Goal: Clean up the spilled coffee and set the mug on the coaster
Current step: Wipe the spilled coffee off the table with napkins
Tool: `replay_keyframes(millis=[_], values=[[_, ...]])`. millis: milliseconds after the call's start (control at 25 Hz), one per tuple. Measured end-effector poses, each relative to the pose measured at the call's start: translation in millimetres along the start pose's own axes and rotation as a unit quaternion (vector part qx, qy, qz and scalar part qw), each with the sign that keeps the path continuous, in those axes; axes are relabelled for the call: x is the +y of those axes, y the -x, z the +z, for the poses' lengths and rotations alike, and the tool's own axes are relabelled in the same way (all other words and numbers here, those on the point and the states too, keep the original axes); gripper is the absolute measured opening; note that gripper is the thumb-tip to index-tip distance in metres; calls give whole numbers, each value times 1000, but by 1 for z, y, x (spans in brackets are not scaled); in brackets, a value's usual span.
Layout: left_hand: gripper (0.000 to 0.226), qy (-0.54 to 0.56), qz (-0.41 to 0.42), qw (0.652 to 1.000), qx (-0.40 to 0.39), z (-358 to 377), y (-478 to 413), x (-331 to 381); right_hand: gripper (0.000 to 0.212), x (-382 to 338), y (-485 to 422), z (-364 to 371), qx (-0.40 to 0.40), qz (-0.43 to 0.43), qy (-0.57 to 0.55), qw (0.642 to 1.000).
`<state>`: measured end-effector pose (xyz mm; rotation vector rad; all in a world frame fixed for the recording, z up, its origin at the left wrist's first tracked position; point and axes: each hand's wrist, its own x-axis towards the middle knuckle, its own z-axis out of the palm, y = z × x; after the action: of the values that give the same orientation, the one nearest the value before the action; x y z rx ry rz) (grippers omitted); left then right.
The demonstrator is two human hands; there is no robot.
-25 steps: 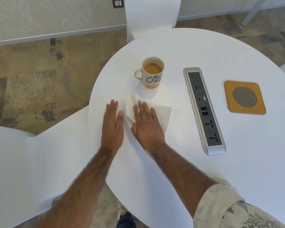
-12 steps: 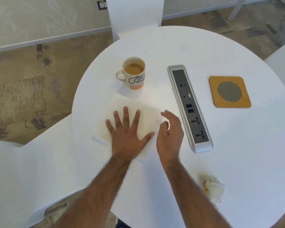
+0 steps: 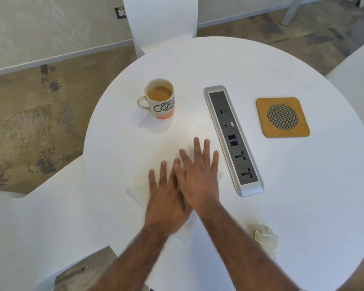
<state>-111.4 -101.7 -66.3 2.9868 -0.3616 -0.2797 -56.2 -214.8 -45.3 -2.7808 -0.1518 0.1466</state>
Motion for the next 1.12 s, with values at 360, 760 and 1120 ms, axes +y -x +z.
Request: replay_keyframes(millis=[360,760,1120], values=[[71,-30,-25,999,15,-4,13,-53,57,-31,5,25,-64,-175,-14,982],[79,13,69,997,12,-18,-102,-1,56,22,-72,-9,-68,-9,-97,993],[65,28,102,994,29,-9,-67,-37,66,18,-52,7,-63,-57,42,996]])
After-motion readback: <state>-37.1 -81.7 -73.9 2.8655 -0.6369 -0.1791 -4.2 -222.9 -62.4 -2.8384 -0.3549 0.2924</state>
